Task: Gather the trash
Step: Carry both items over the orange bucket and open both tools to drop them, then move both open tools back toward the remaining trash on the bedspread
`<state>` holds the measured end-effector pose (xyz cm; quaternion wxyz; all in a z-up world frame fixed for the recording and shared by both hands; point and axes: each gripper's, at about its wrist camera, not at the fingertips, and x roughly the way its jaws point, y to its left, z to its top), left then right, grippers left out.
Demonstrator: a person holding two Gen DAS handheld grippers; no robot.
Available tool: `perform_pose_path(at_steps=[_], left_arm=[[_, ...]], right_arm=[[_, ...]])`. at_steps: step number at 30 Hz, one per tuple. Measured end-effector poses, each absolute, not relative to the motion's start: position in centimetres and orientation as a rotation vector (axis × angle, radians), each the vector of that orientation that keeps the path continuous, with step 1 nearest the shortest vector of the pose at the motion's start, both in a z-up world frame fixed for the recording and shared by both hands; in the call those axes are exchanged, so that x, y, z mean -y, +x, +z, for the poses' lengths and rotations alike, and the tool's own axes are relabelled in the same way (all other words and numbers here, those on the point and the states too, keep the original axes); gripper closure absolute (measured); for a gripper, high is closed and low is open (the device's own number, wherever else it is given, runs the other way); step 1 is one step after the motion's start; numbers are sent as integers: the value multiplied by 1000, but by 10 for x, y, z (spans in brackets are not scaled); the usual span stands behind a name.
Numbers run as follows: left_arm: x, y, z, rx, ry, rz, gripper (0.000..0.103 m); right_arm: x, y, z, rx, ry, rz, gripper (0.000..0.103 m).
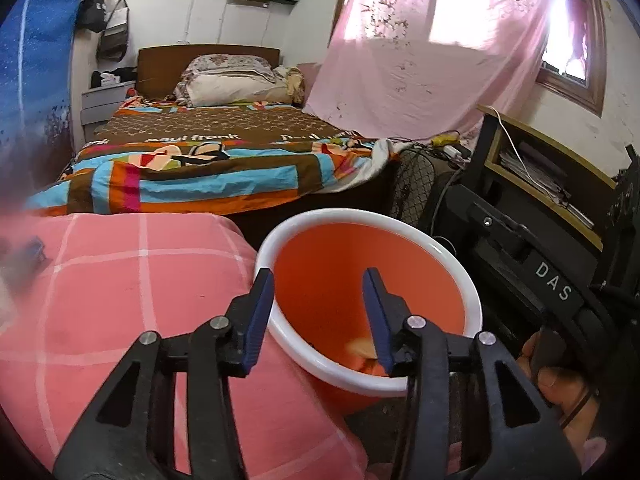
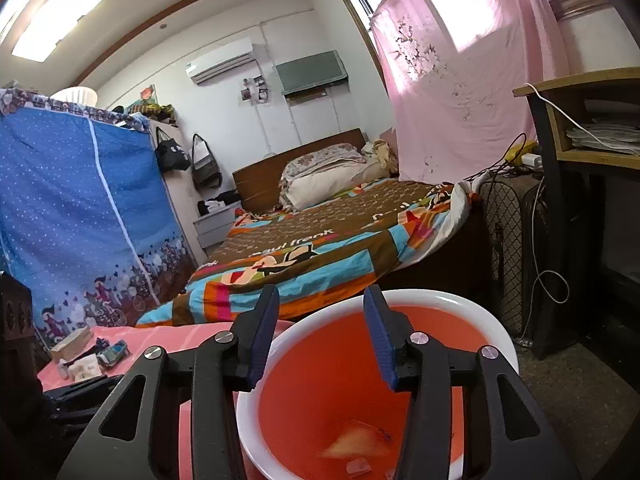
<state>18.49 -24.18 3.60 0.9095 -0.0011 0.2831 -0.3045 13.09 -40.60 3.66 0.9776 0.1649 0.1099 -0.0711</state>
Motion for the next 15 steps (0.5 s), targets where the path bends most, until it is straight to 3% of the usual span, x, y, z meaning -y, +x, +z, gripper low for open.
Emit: perform_pose_path(at_steps=[6, 11, 13, 15], left_arm=[[217, 183, 47, -526, -53, -546, 44], [193, 180, 60, -447, -76, -464, 27], [183, 177, 65, -407, -79, -425, 20], [170, 175, 70, -370, -83, -382, 14]], right_arm=[[401, 132, 41, -203, 329, -140, 57], [389, 132, 47, -165, 305, -126, 52], [381, 133, 51, -143, 291, -118, 36], [375, 133, 55, -119, 284, -106, 27]])
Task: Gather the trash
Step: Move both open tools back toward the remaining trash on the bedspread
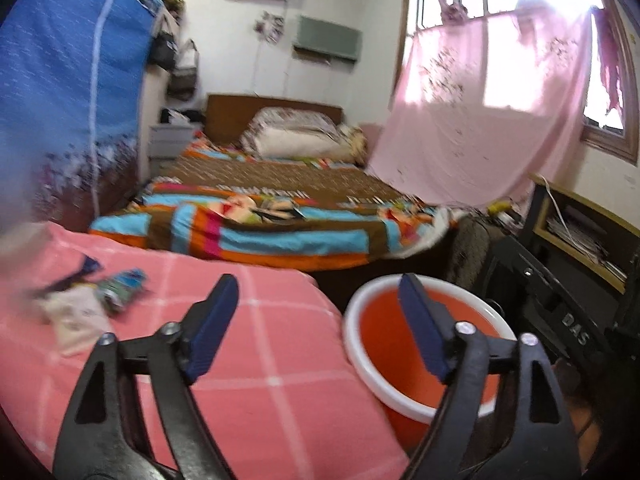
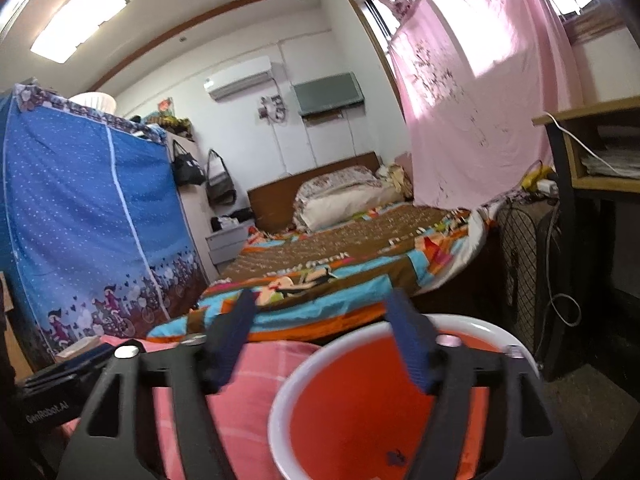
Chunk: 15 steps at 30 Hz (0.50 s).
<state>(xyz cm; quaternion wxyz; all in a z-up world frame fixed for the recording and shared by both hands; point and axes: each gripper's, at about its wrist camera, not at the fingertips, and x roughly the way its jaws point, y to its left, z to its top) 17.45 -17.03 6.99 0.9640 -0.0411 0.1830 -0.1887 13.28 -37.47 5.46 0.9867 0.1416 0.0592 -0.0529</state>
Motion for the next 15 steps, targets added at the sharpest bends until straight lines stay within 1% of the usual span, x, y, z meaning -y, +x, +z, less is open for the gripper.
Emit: perform_pose_path(at_steps=[1, 2, 3, 5, 7, 15], left_arm=[[165, 174, 72, -356, -87, -364, 9], [157, 172, 74, -338, -96, -338, 3], [152, 172, 75, -327, -103, -321, 0], [137, 168, 77, -290, -124, -274, 0], [122, 165, 78, -254, -145, -238, 0], [68, 156, 81, -187, -156, -101, 0]], right_arm=[[371, 133, 56, -104, 280, -98, 27], [367, 133, 59, -92, 273, -89, 26], [360, 133, 61, -77, 261, -77, 24], [352, 134, 64, -52, 246, -68, 16], [340, 135, 67, -15, 235, -63, 0], [295, 142, 74, 66, 203, 23, 0]])
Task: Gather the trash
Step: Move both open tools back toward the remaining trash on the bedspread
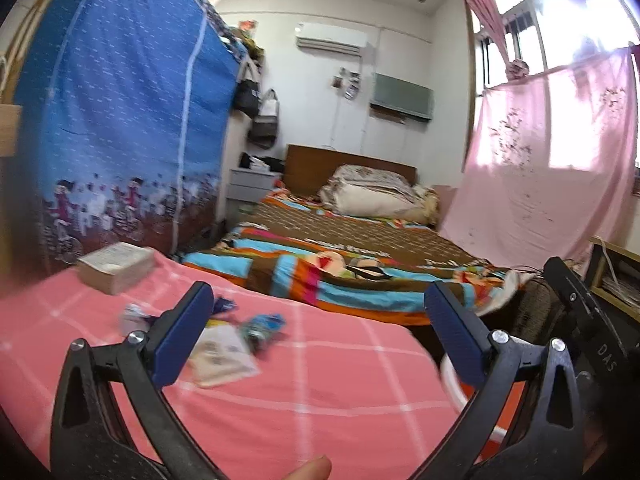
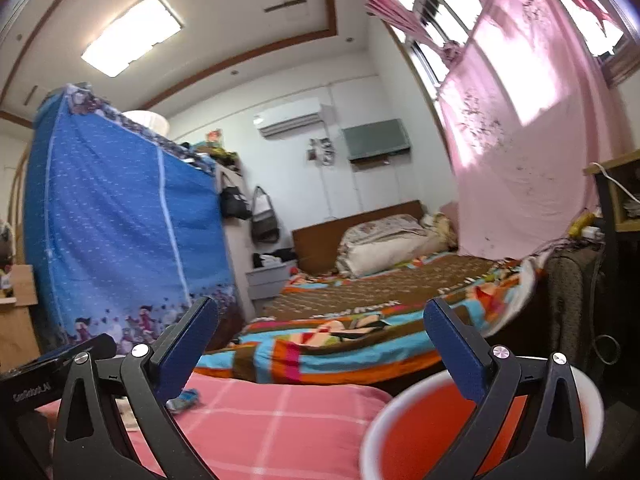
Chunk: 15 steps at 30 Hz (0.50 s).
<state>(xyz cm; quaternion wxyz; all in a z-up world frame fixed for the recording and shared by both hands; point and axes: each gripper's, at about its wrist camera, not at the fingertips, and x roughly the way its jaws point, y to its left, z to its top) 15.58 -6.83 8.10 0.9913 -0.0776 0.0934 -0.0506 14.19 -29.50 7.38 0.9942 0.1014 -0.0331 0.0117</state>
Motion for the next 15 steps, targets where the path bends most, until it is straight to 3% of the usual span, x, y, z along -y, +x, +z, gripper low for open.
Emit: perform_pose_path(at_steps=[15], left_arm=[[-17, 144, 70, -156, -98, 71, 0]], right_arm=[[212, 173, 63, 47, 110, 177, 0]])
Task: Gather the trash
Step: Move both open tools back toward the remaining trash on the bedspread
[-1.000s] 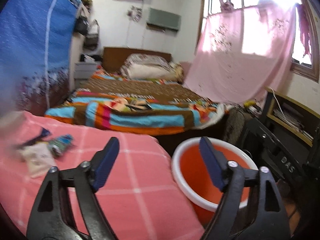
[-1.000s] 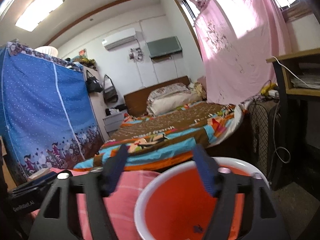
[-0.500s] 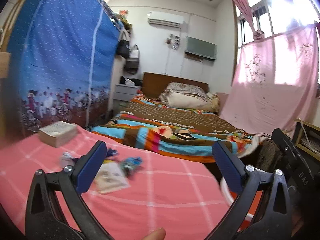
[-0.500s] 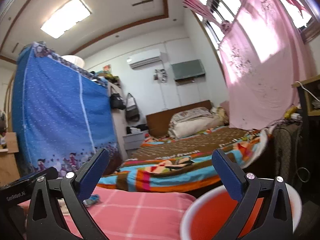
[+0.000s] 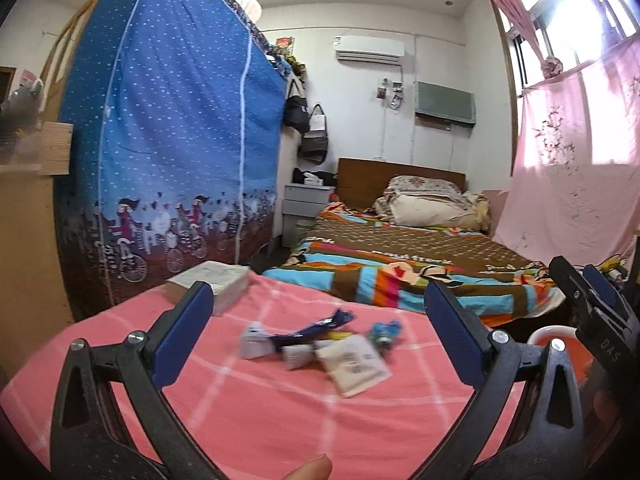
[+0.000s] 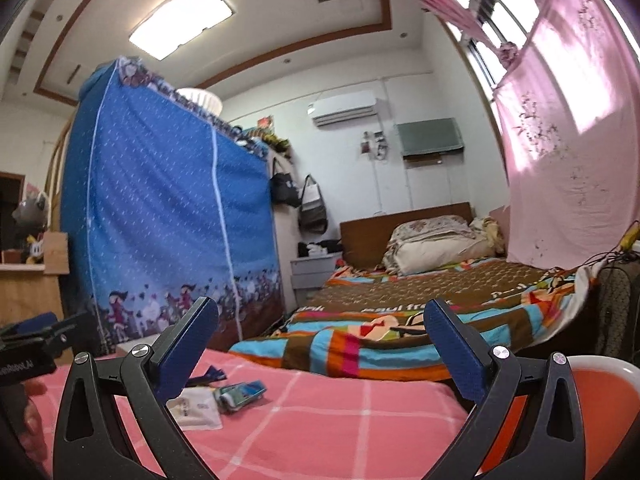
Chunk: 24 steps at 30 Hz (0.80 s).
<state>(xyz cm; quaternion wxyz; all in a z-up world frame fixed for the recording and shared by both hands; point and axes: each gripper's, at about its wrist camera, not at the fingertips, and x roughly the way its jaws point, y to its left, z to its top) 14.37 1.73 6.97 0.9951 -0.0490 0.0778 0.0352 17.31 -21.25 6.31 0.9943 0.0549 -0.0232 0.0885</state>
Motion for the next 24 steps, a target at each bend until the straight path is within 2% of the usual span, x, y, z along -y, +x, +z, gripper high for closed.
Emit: perform_pose_path(at_steps=[10, 17, 18, 20, 23, 24], left_arm=[[-53, 154, 62, -194, -38, 131, 0], [-76, 175, 52, -320, -125, 109, 0], [-77, 178, 51, -343, -133, 105, 2], [-80, 187, 46, -405, -150, 81, 13], [-85, 203, 37, -505, -179, 46, 31], [-87, 208, 33, -543, -200, 31, 33]], right_arm=[[180, 194, 51, -56, 24, 259, 0], [153, 224, 41, -226, -28, 359, 0], [146, 232, 38, -275, -52, 379, 0], [137, 242, 32, -336, -80, 403, 0], [124, 257, 22, -451, -112, 461, 7], [119, 261, 19, -486, -117, 480, 8]])
